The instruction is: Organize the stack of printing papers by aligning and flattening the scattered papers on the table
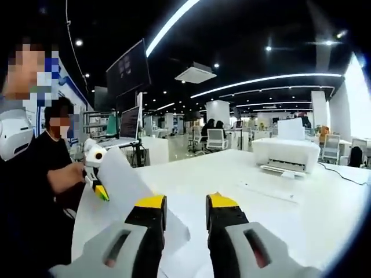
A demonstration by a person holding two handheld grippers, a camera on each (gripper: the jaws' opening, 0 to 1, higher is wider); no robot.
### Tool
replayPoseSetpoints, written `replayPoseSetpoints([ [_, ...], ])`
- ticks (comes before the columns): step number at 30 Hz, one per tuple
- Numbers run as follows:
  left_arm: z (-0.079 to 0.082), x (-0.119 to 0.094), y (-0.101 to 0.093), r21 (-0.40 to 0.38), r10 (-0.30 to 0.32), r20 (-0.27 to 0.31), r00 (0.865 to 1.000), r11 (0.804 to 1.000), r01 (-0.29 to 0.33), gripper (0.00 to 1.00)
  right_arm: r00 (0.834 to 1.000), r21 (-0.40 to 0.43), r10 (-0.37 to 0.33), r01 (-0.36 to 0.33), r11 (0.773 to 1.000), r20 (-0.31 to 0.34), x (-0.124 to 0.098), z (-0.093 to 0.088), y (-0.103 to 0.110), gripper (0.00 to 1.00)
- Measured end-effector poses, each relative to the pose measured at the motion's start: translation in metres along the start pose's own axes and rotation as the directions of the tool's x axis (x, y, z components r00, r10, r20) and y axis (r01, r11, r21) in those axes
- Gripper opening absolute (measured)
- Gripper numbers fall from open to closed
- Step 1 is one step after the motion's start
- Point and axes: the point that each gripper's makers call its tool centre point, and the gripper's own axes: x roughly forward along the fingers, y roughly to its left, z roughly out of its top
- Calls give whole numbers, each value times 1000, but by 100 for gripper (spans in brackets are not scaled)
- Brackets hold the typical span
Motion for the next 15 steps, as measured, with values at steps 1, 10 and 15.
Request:
replayPoseSetpoints([
  [1,0,0,0,0,1,-1,1000,1000,-1,6,1000,0,-6,6,1000,2,-1,0,-1,23],
  [10,-5,-3,2,-8,13,-8,1000,1000,-13,6,994,20,-109,109,994,10,-13,-2,-21,27],
  [15,-4,-7,1,-9,14,-2,1000,1000,-14,6,988,5,-155,155,988,-21,-17,-10,-30,28],
])
